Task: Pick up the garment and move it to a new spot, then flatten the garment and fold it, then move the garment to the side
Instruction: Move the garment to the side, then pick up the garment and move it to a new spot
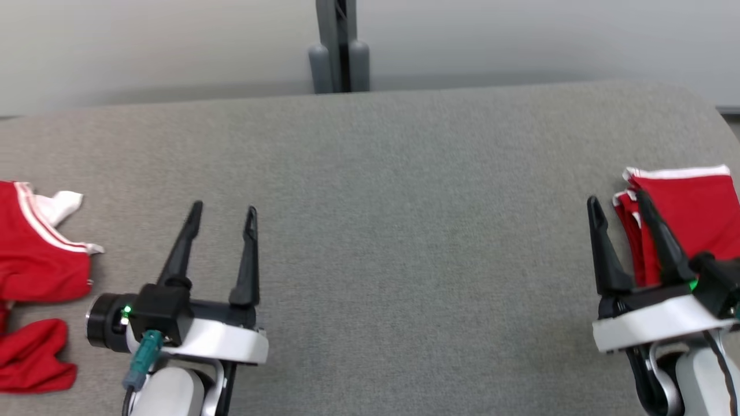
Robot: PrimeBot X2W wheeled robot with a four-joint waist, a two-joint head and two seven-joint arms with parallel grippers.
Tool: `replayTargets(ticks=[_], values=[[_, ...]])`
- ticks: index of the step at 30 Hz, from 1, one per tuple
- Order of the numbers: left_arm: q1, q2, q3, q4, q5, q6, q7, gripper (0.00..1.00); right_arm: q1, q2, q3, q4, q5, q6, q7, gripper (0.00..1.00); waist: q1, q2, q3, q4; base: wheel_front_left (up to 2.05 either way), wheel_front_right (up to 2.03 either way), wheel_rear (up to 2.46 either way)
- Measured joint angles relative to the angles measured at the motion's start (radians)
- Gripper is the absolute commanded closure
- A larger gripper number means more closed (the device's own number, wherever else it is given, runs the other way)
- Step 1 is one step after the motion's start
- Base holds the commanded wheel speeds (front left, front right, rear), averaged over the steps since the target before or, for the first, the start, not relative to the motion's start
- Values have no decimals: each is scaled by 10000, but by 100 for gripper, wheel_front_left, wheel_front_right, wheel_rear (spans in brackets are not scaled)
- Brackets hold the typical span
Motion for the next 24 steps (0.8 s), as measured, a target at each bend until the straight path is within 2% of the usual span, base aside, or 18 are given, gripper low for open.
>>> replayTargets(ticks=[6,14,24], values=[[420,-65,-167,305,-42,75,105,0,1021,395,-337,-464,-265,-2,570,0,0,0,-708,345,0,0,0],[1123,88,-151,343,-119,268,391,0,2120,656,-732,-878,-449,-2,1137,0,0,0,-1305,375,0,0,0],[1519,372,-38,274,-217,428,803,0,2451,777,-780,-1239,-548,-2,1425,0,0,0,-1553,328,0,0,0]])
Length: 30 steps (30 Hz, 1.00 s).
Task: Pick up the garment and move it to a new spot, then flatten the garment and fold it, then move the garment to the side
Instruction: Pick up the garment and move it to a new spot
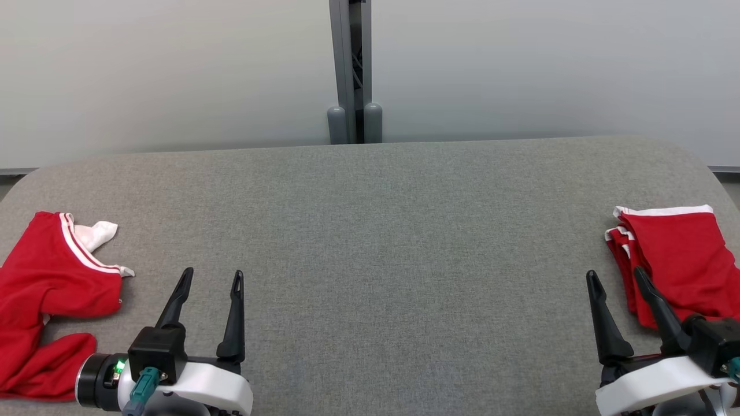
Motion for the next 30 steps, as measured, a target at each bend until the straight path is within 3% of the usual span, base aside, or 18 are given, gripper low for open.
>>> replayTargets(ticks=[30], values=[[-92,-10,-151,-140,-247,144,-136,0,146,73,-121,-127,65,0,90,0,0,0,66,288,0,0,0]])
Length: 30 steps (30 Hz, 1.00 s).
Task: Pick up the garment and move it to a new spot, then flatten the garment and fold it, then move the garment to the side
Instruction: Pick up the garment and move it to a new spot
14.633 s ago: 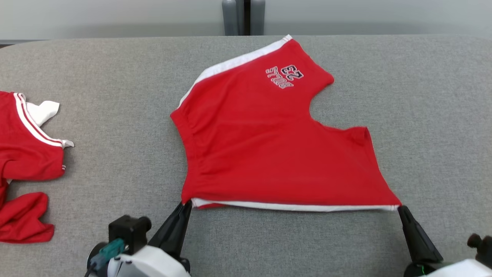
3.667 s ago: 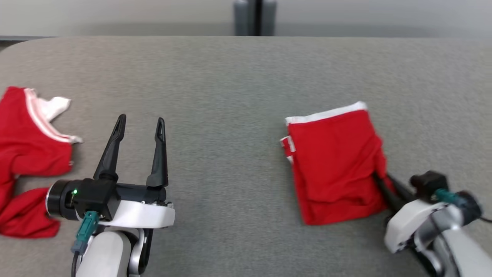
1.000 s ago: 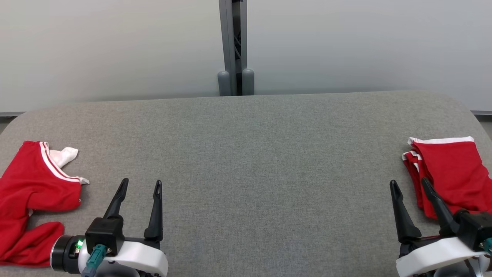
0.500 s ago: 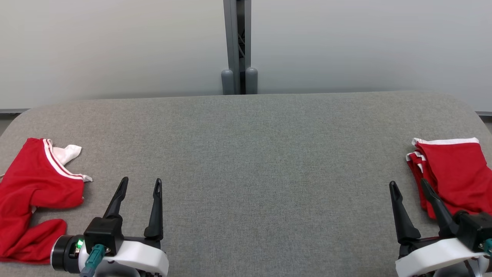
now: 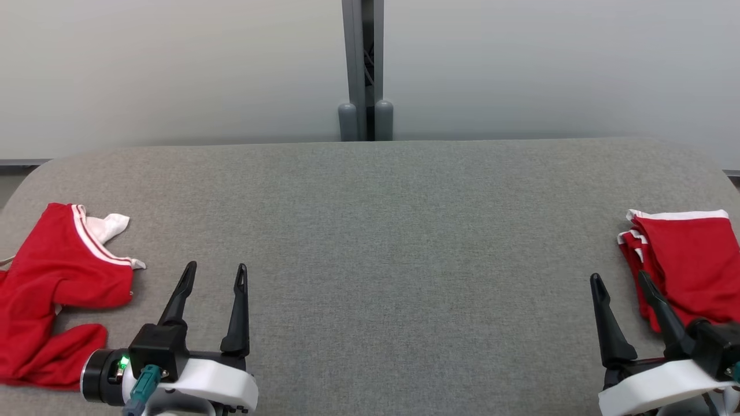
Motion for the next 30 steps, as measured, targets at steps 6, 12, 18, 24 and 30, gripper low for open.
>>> replayTargets(ticks=[6,12,18,24,30], values=[[-231,-65,35,0,-86,33,-219,0,67,2,151,-171,-2,0,63,0,0,0,10,773,0,0,0],[-255,48,316,-100,-140,173,-368,0,17,4,366,-217,73,0,79,0,0,0,4,1994,0,0,0],[17,249,566,-211,-205,359,-387,0,-6,13,648,-54,245,0,29,0,0,0,-82,3206,0,0,0],[110,291,568,-359,-238,428,-330,0,-35,17,727,161,403,0,-56,0,0,-1,-179,4023,0,0,0],[139,303,575,-435,-291,474,-316,0,-115,17,796,240,445,0,-92,0,0,0,-217,4262,0,0,0]])
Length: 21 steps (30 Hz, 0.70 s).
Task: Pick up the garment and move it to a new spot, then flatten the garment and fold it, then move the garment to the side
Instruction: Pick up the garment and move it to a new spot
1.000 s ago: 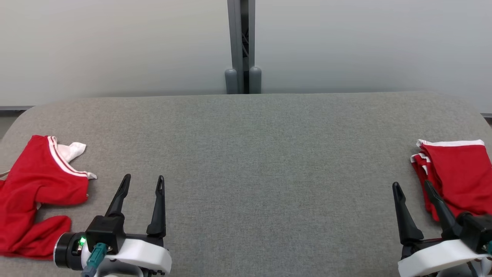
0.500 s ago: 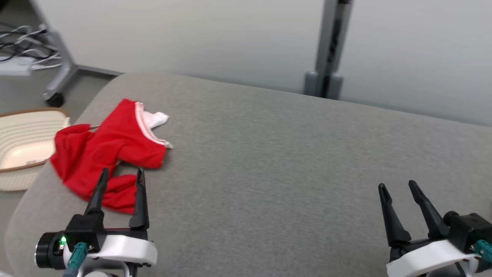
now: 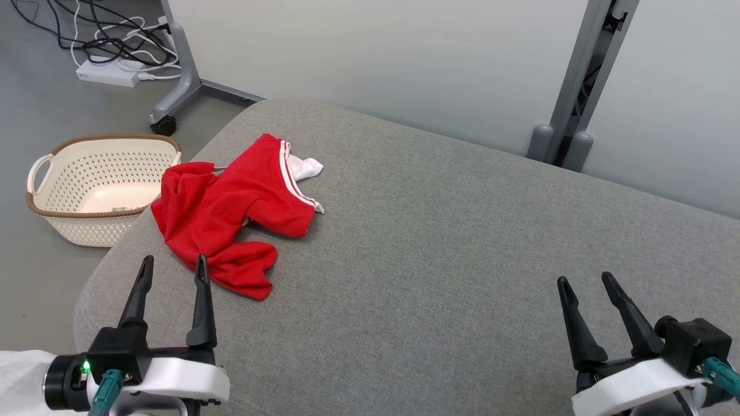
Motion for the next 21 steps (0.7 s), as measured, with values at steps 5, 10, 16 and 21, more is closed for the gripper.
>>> replayTargets(ticks=[5,10,16,21], values=[[0,-4,-10,0,-42,46,0,0,-66,0,54,69,21,0,-10,0,0,0,2,-14,0,0,0],[-1,10,-79,6,-42,88,59,0,-77,0,109,176,98,0,-65,0,0,0,-90,-42,0,0,0],[-110,12,-56,-244,10,238,40,0,-87,0,148,284,198,0,-104,0,0,0,-195,-31,0,0,0],[-1462,242,98,-1406,387,274,-86,0,-91,0,128,261,199,0,-102,0,0,0,-219,28,0,0,0]])
